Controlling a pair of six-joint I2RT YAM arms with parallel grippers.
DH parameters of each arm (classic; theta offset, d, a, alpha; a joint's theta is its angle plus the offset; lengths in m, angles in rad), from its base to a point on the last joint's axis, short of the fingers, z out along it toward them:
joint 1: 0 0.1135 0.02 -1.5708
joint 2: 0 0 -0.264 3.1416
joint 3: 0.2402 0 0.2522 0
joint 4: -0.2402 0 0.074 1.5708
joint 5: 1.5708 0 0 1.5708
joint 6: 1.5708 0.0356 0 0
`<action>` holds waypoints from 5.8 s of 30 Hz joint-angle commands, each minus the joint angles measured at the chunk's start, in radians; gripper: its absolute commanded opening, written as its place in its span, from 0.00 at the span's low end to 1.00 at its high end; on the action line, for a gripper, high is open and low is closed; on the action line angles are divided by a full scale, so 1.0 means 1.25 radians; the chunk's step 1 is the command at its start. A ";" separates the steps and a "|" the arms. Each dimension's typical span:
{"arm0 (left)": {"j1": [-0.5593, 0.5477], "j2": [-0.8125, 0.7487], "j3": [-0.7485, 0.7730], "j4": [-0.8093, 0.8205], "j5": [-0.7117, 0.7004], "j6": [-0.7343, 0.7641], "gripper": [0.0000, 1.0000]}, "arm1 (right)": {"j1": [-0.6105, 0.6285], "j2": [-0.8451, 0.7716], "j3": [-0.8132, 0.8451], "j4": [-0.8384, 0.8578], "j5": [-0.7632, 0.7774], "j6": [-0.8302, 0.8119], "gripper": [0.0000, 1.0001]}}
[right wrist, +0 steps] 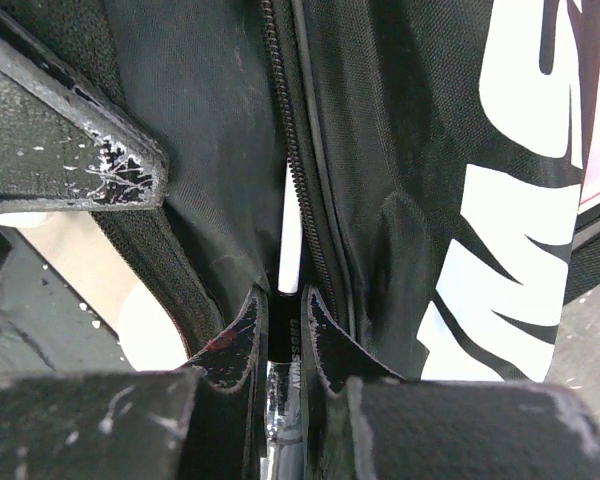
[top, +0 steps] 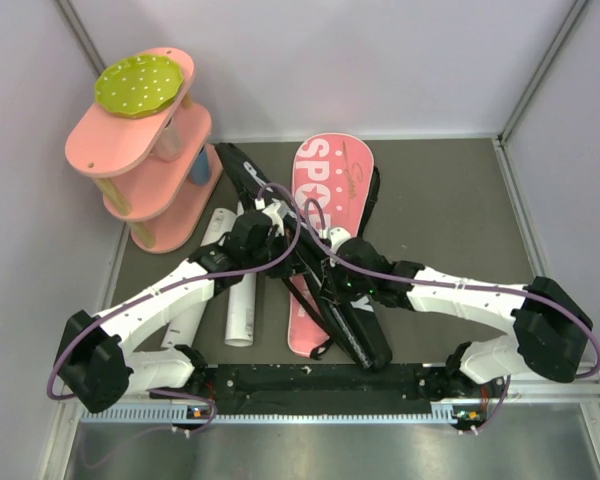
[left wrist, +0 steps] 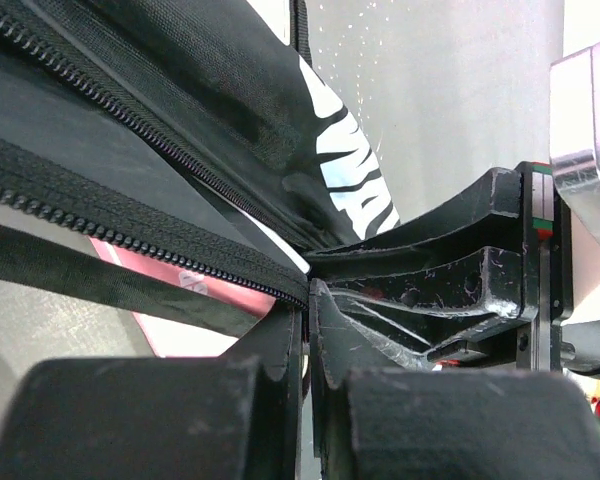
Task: Pack up the badminton gear
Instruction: Adjust the racket bag at the center of the board.
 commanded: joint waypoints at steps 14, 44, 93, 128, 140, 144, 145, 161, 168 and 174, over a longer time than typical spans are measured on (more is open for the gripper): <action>-0.037 0.005 0.046 0.055 0.220 0.058 0.00 | -0.091 -0.081 0.151 -0.140 0.174 0.074 0.00; -0.039 0.192 0.257 0.050 0.200 0.106 0.00 | -0.267 0.014 -0.206 0.364 -0.503 0.283 0.00; -0.066 0.251 0.206 0.077 -0.053 0.016 0.63 | -0.334 -0.205 -0.194 0.254 -0.475 0.371 0.00; -0.073 0.224 0.179 0.079 -0.009 0.014 0.00 | -0.356 -0.286 -0.028 -0.105 -0.303 0.245 0.45; -0.073 0.199 0.174 0.092 -0.021 -0.022 0.00 | -0.205 -0.153 0.012 -0.094 -0.187 0.268 0.39; -0.073 0.198 0.168 0.105 -0.010 -0.032 0.00 | -0.184 -0.135 0.011 -0.060 -0.177 0.277 0.40; -0.073 0.195 0.168 0.108 -0.008 -0.034 0.00 | -0.183 -0.129 0.012 -0.056 -0.172 0.281 0.41; -0.083 0.186 0.172 0.037 -0.189 0.044 0.00 | -0.158 -0.145 -0.014 -0.006 -0.171 0.305 0.00; -0.112 0.231 0.235 -0.025 -0.359 0.064 0.00 | -0.219 -0.227 -0.145 0.292 -0.441 0.429 0.00; -0.116 0.214 0.218 0.013 -0.207 0.019 0.35 | -0.266 -0.187 -0.226 0.496 -0.530 0.513 0.00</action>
